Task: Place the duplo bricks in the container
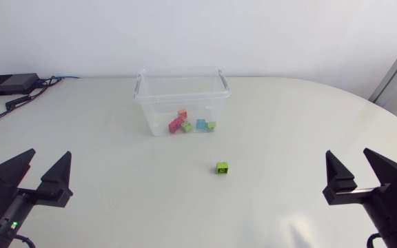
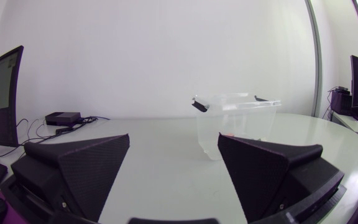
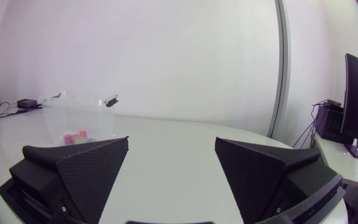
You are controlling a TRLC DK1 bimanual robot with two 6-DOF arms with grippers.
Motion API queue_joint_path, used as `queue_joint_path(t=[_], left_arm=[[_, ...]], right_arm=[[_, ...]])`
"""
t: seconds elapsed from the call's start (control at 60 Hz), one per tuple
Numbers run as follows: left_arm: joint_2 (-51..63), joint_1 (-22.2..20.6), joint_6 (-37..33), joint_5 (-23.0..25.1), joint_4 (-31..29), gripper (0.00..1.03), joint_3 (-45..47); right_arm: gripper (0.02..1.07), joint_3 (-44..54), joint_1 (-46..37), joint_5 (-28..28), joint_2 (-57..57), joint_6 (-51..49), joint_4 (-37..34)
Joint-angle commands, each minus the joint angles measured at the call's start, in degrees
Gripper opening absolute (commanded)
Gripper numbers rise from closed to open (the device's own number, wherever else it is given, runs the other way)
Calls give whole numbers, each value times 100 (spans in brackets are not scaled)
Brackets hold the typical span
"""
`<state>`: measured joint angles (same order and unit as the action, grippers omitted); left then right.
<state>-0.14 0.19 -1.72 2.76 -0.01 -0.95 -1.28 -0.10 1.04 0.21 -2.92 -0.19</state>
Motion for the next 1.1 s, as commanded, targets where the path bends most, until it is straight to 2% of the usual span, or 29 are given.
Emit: queue_joint_path(t=[0.0,0.467,0.717,0.917,1.083], left_arm=[[-65,-27,-66,57,63,100,95],[-65,-27,-57,57,63,100,95],[-65,-27,-66,57,63,100,95],[-65,-27,-57,57,63,100,95],[-65,-27,-66,57,63,100,95]], right_arm=[[103,128,10,-25,-65,-113,-17],[102,40,19,37,-56,-174,-52],[102,-558,282,81,67,-148,-799],[102,-1190,405,81,753,125,-1212],[102,-1902,423,72,1851,494,-1643]])
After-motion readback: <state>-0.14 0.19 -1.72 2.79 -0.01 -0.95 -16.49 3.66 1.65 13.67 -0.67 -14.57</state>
